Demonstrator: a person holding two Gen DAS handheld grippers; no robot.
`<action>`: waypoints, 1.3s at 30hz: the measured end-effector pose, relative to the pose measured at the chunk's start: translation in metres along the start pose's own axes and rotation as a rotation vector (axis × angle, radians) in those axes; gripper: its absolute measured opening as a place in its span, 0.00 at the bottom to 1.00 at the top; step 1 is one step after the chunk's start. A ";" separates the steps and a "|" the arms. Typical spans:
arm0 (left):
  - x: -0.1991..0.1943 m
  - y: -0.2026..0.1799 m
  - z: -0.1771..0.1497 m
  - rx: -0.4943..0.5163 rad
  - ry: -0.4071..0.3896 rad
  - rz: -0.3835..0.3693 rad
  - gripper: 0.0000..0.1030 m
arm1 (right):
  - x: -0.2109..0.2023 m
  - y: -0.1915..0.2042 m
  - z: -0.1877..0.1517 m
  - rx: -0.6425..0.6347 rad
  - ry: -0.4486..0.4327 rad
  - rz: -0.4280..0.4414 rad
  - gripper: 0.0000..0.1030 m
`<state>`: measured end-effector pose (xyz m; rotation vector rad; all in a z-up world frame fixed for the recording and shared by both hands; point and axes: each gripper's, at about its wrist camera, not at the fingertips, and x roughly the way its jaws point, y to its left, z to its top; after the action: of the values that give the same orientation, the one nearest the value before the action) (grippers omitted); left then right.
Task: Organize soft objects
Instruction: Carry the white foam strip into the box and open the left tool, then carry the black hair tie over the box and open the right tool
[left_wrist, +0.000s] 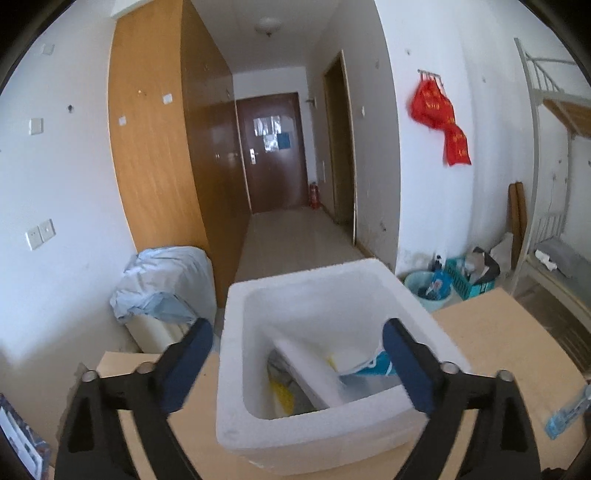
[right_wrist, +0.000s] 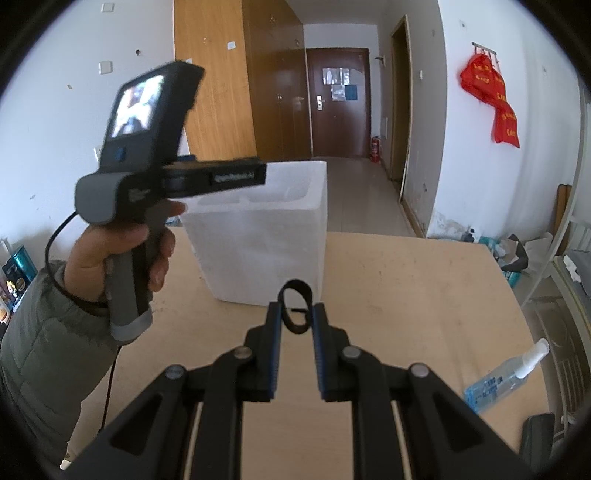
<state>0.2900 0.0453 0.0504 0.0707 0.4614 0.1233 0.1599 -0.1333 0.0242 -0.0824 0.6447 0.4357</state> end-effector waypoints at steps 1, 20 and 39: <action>-0.003 0.001 0.000 -0.001 -0.003 0.005 0.92 | 0.000 0.000 0.000 -0.001 0.000 0.000 0.19; -0.116 0.072 -0.056 -0.148 -0.038 0.065 0.94 | 0.004 0.031 0.032 -0.078 -0.046 0.014 0.19; -0.107 0.077 -0.130 -0.243 0.047 0.050 0.95 | 0.022 0.060 0.081 -0.167 -0.099 -0.022 0.19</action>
<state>0.1286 0.1128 -0.0111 -0.1590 0.4892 0.2295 0.1959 -0.0543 0.0793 -0.2251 0.5089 0.4694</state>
